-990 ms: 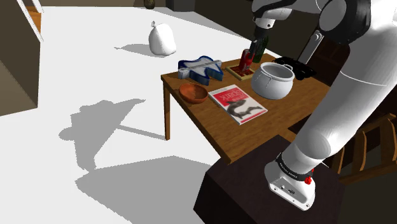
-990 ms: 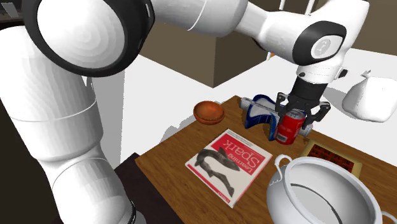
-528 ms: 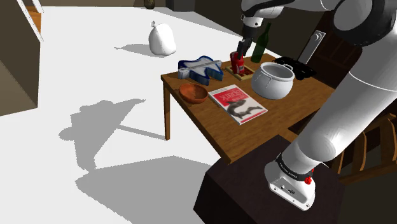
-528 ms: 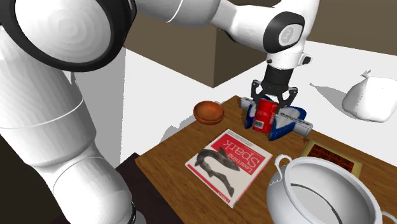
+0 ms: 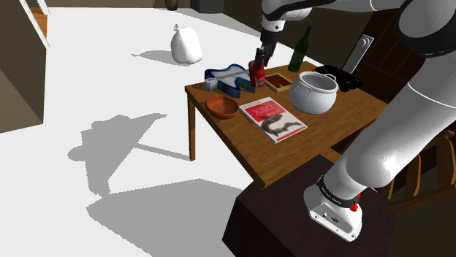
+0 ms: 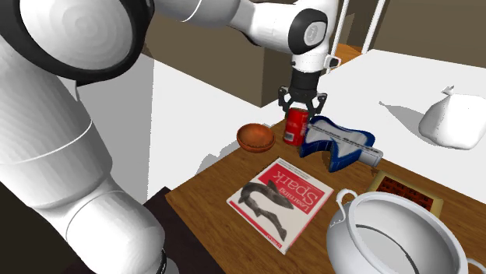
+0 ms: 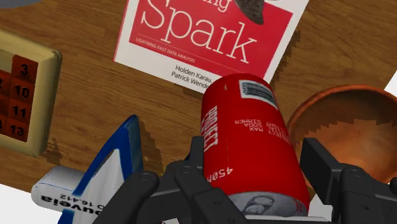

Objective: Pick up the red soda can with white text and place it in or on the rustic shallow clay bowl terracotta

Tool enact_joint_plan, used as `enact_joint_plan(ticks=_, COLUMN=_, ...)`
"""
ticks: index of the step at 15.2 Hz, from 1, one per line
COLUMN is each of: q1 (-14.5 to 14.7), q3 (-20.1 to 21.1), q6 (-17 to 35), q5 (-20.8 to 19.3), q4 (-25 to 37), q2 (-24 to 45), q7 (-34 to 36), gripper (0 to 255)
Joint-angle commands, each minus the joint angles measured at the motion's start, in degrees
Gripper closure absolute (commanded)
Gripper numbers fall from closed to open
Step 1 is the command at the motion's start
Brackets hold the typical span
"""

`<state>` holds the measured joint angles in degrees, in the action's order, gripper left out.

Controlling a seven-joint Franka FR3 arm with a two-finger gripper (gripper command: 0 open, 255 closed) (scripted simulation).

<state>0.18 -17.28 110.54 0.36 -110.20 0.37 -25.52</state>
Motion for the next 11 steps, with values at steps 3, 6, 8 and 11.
enact_joint_plan(ticks=3, q1=2.71, q3=2.70, q6=-0.66, q5=-0.12, q4=0.41, q2=-0.35, q7=5.57, gripper=255)
enact_joint_plan(ticks=6, q1=4.72, q3=4.67, q6=-1.13, q5=-0.02, q4=1.34, q2=0.11, q7=9.52, gripper=255)
enact_joint_plan(ticks=8, q1=6.03, q3=5.96, q6=-1.51, q5=0.08, q4=2.30, q2=0.69, q7=12.09, gripper=255)
enact_joint_plan(ticks=11, q1=7.98, q3=7.83, q6=-2.19, q5=0.26, q4=4.25, q2=1.96, q7=15.87, gripper=255)
